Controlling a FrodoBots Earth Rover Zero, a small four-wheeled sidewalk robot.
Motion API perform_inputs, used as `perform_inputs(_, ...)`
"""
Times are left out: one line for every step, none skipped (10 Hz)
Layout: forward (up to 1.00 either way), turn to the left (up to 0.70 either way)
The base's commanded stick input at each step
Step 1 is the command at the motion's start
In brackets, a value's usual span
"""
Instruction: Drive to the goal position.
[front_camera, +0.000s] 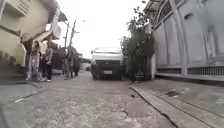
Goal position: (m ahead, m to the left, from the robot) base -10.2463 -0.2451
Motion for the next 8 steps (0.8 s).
perform_inputs(0.7, 0.35)
perform_inputs(0.7, 0.35)
perform_inputs(0.7, 0.35)
perform_inputs(0.7, 0.35)
perform_inputs(0.7, 0.35)
perform_inputs(0.7, 0.35)
perform_inputs(0.7, 0.35)
perform_inputs(0.7, 0.35)
